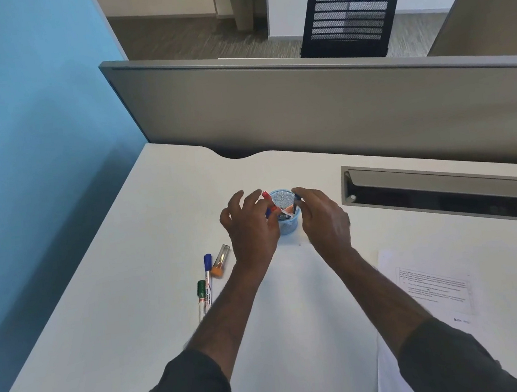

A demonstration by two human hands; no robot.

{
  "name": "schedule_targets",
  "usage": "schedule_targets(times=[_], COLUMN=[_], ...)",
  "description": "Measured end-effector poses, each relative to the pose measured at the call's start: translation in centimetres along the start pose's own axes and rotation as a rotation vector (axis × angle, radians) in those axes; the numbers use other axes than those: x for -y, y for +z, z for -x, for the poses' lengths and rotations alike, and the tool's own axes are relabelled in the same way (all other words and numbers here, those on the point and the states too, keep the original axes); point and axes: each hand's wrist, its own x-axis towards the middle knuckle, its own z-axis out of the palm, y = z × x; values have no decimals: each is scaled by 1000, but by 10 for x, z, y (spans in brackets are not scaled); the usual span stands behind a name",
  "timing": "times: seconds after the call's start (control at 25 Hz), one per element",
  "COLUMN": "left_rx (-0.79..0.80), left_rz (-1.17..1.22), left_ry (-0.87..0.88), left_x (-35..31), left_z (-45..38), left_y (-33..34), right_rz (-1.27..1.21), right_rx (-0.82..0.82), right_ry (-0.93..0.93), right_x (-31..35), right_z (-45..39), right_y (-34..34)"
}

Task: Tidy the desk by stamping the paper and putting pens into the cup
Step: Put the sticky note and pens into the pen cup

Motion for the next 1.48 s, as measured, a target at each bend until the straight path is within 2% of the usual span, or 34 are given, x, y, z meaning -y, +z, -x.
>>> schedule_targets(times=[0.32, 0.64, 0.8, 0.92, 1.2, 1.28, 1.48], left_rx=[47, 70, 3, -18, -52, -48, -29], left_rz=[-42, -42, 23, 185, 417, 426, 364], left_ry=[43, 52, 55, 48, -98, -161, -257], left_x=[1, 8, 20, 28, 66, 81, 113], left_z=[-1, -1, 0, 0, 9, 13, 31], left_y=[20, 14, 2, -9, -33, -35, -31], right_rz=[40, 67, 61, 33, -119, -147, -119], right_rx=[132, 168, 131, 99, -137, -104, 122], right_ry=[53, 99, 92, 92, -34, -107, -255], right_x=[-6, -9, -8, -5, 27, 43, 66], right_z=[1, 5, 8, 9, 16, 25, 50], right_y=[14, 20, 18, 15, 9, 16, 63])
